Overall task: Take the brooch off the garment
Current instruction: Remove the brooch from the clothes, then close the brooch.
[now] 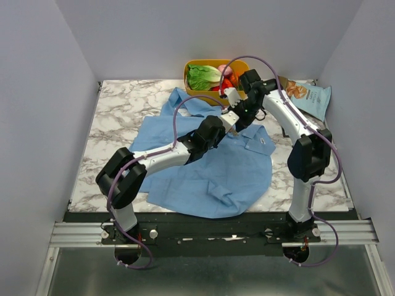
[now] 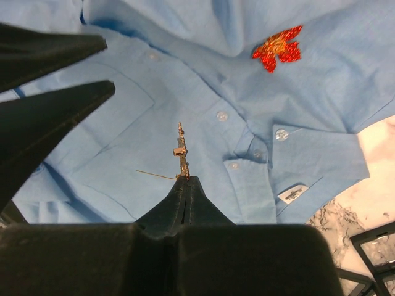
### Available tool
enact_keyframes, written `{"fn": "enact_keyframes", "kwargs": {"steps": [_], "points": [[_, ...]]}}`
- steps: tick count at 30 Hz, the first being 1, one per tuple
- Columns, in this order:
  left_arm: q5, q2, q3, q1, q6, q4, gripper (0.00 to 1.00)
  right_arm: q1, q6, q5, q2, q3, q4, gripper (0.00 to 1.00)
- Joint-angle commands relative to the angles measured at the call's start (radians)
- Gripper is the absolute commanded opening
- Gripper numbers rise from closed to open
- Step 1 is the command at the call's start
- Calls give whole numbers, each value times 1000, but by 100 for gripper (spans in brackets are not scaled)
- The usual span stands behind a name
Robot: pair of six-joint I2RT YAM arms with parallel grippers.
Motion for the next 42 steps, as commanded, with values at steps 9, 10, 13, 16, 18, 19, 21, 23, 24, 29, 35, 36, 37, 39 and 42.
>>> {"fn": "enact_keyframes", "kwargs": {"steps": [9,10,13,16,18,19,21,23,24,29,35,36,37,39,42], "points": [[138,11,63,2,-67,-89,50,-2,55,-46,52,30,73,1],[148,12,69,2,-68,-92,52,-2,56,-55,55,27,73,1],[176,17,84,3,-76,-103,54,1,53,-75,57,20,75,1],[178,32,101,3,-81,-103,53,10,50,-88,57,19,78,1],[164,44,112,6,-85,-124,49,15,50,-91,61,32,78,1],[164,55,118,11,-88,-128,45,16,52,-94,66,38,76,1],[168,58,126,22,-93,-128,40,18,55,-100,72,44,72,1],[168,58,124,26,-93,-129,34,18,53,-121,61,36,64,1],[164,54,121,28,-93,-128,30,18,53,-129,52,27,66,1],[165,6,123,28,-67,-166,24,18,27,-140,-37,-80,81,1],[323,-109,155,31,42,-299,51,16,-19,-196,-167,-198,81,1],[340,-123,159,33,54,-341,52,18,-25,-204,-179,-227,83,1],[369,-146,165,36,89,-368,54,16,-36,-212,-208,-238,83,1],[424,-164,185,39,125,-446,55,18,-42,-232,-235,-272,84,1],[480,-187,208,49,169,-516,55,16,-60,-273,-276,-295,84,1]]}}
